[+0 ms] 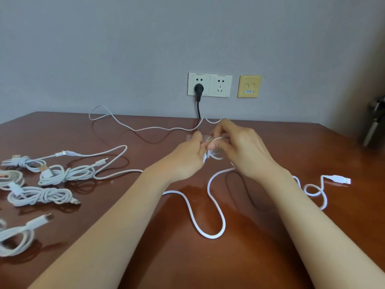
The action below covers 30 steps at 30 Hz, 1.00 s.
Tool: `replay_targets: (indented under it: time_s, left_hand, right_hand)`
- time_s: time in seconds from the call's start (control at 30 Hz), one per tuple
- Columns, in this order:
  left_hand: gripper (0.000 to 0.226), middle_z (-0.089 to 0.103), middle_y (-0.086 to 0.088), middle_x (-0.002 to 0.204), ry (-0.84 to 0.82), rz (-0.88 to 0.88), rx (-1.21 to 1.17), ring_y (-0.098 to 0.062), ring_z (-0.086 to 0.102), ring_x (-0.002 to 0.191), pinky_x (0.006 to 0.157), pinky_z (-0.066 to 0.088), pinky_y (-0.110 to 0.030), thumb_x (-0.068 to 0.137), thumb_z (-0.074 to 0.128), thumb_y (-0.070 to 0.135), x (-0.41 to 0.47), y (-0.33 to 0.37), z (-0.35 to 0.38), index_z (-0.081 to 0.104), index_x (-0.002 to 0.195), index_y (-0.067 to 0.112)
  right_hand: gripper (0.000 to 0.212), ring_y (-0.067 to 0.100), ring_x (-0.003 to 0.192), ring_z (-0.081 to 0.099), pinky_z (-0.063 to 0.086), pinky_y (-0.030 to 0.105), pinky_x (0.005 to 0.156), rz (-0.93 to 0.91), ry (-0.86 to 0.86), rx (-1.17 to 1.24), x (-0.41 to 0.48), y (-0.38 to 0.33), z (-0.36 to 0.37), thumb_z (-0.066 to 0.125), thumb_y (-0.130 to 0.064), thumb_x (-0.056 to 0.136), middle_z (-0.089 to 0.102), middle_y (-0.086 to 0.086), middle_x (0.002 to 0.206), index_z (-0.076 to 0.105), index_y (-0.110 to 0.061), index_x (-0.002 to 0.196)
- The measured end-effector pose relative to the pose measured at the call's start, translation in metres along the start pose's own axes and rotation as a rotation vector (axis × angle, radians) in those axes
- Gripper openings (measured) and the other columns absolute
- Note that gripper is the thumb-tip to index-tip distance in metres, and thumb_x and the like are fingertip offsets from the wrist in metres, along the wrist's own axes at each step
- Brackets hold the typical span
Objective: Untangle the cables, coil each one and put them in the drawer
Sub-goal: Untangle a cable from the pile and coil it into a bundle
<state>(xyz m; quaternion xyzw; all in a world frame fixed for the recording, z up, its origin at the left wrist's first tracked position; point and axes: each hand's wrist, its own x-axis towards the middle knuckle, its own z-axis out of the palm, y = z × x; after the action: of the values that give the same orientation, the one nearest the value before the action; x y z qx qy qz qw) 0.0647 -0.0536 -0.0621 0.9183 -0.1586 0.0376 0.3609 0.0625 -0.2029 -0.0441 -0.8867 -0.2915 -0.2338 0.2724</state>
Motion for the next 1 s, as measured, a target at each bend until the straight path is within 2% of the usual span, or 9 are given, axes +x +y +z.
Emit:
replay_targets:
  time_s: [0.17, 0.37, 0.43, 0.53, 0.63, 0.7, 0.77, 0.9, 1.0]
  left_hand:
    - [0.026, 0.058, -0.019, 0.094, -0.047, 0.081, 0.056, -0.026, 0.048, 0.079, 0.071, 0.037, -0.035, 0.101, 0.029, 0.024, -0.003, 0.000, -0.006, 0.038, 0.111, 0.001]
    - [0.021, 0.057, -0.004, 0.082, -0.083, 0.088, 0.038, -0.015, 0.046, 0.069, 0.066, 0.036, -0.030, 0.101, 0.030, 0.025, -0.004, -0.002, -0.003, 0.044, 0.106, 0.010]
    - [0.016, 0.053, 0.004, 0.071, -0.059, 0.074, -0.049, -0.009, 0.043, 0.059, 0.058, 0.035, -0.025, 0.101, 0.031, 0.023, -0.003, -0.003, -0.003, 0.043, 0.092, 0.021]
    - [0.022, 0.049, 0.004, 0.065, -0.040, 0.044, -0.140, -0.008, 0.036, 0.049, 0.053, 0.032, -0.024, 0.102, 0.028, 0.025, -0.005, -0.004, -0.003, 0.035, 0.082, 0.019]
    - [0.021, 0.048, 0.002, 0.064, -0.049, 0.023, -0.236, -0.006, 0.031, 0.041, 0.044, 0.029, -0.016, 0.103, 0.025, 0.025, -0.007, 0.000, -0.001, 0.037, 0.092, 0.012]
    - [0.021, 0.047, -0.001, 0.064, -0.045, 0.024, -0.310, -0.003, 0.029, 0.034, 0.040, 0.027, -0.013, 0.103, 0.025, 0.025, -0.005, 0.003, 0.000, 0.037, 0.094, 0.010]
    - [0.022, 0.047, -0.003, 0.064, -0.025, 0.025, -0.371, -0.001, 0.028, 0.031, 0.037, 0.025, -0.013, 0.103, 0.026, 0.024, -0.004, 0.004, 0.002, 0.036, 0.086, 0.014]
    - [0.024, 0.046, -0.005, 0.063, 0.014, 0.003, -0.471, -0.003, 0.026, 0.031, 0.036, 0.024, -0.014, 0.102, 0.029, 0.026, -0.006, 0.006, 0.003, 0.036, 0.081, 0.016]
    - [0.027, 0.046, -0.003, 0.062, -0.012, 0.036, -0.460, 0.000, 0.029, 0.031, 0.036, 0.024, -0.013, 0.093, 0.044, 0.039, -0.010, 0.010, 0.002, 0.038, 0.085, 0.013]
  right_hand:
    - [0.019, 0.024, 0.077, 0.057, 0.046, 0.039, 0.073, 0.046, -0.067, 0.107, 0.000, 0.001, -0.005, 0.063, -0.025, 0.082, 0.067, 0.000, 0.083, 0.046, -0.020, 0.077]
    - [0.017, 0.011, 0.062, 0.047, 0.042, 0.035, 0.067, 0.122, -0.125, 0.178, 0.001, 0.008, -0.007, 0.066, -0.025, 0.080, 0.057, -0.017, 0.064, 0.053, -0.027, 0.070]
    - [0.013, 0.012, 0.073, 0.053, 0.042, 0.034, 0.072, 0.120, -0.158, 0.136, 0.000, 0.007, -0.005, 0.058, -0.031, 0.088, 0.062, -0.015, 0.075, 0.057, -0.035, 0.075]
    - [0.026, 0.016, 0.078, 0.046, 0.030, 0.031, 0.065, 0.092, -0.169, -0.073, -0.001, 0.005, 0.003, 0.038, -0.043, 0.097, 0.054, -0.010, 0.076, 0.055, -0.028, 0.085]
    - [0.045, 0.017, 0.071, 0.038, 0.021, 0.032, 0.057, 0.024, -0.030, -0.183, -0.002, 0.008, 0.011, 0.014, -0.058, 0.088, 0.044, -0.008, 0.066, 0.042, -0.026, 0.074]
    - [0.045, 0.017, 0.065, 0.034, 0.020, 0.020, 0.051, 0.016, 0.084, -0.184, -0.005, 0.008, 0.015, 0.005, -0.061, 0.082, 0.039, -0.009, 0.058, 0.031, -0.029, 0.063]
    - [0.042, 0.018, 0.062, 0.033, 0.018, 0.014, 0.051, 0.046, 0.140, -0.150, -0.007, 0.007, 0.017, 0.009, -0.058, 0.086, 0.035, -0.011, 0.054, 0.024, -0.029, 0.059]
    - [0.035, 0.021, 0.066, 0.034, 0.021, 0.033, 0.054, 0.126, 0.157, -0.128, -0.005, 0.003, 0.019, 0.016, -0.048, 0.087, 0.035, -0.009, 0.055, 0.025, -0.029, 0.058]
    - [0.044, 0.022, 0.065, 0.039, 0.028, 0.031, 0.061, 0.186, 0.127, -0.076, -0.002, 0.005, 0.015, 0.024, -0.048, 0.093, 0.041, -0.007, 0.054, 0.034, -0.030, 0.055]
